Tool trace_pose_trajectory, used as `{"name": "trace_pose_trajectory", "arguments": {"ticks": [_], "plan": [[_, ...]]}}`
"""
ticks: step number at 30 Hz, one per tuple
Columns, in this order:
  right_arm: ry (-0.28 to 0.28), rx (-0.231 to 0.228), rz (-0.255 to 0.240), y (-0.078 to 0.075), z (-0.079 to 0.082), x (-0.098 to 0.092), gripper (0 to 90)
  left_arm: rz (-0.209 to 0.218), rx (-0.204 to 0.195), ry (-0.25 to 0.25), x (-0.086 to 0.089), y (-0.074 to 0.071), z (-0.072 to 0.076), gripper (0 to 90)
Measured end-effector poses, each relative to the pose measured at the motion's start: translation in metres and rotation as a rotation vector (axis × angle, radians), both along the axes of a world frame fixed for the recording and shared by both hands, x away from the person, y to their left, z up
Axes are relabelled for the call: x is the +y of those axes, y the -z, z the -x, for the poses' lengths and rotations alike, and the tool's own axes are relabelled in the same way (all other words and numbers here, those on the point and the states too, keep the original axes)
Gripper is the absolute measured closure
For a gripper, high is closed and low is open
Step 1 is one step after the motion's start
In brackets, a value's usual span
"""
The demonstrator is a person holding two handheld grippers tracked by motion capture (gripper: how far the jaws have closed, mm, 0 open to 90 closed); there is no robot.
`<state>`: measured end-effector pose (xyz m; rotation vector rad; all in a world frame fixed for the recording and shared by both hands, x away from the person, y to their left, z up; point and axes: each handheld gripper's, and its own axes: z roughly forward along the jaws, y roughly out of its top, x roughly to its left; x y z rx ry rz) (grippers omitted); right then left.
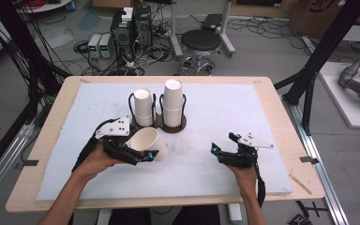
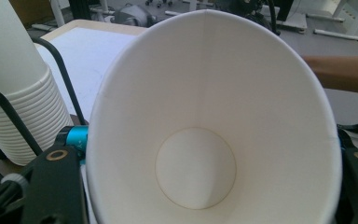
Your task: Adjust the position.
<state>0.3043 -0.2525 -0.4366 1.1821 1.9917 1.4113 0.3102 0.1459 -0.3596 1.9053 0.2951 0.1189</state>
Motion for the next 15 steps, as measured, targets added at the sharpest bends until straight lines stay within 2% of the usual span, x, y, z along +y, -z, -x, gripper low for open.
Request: {"name": "trace_pose_trajectory", "arguments": {"ticks": [15], "plan": [[-0.003,0.006,-0.006,0.0023,-0.0006,-0.0004,13.5,-0.011,-0.003,0.000,-0.0011,0.0009,0.0004,29.6]]}}
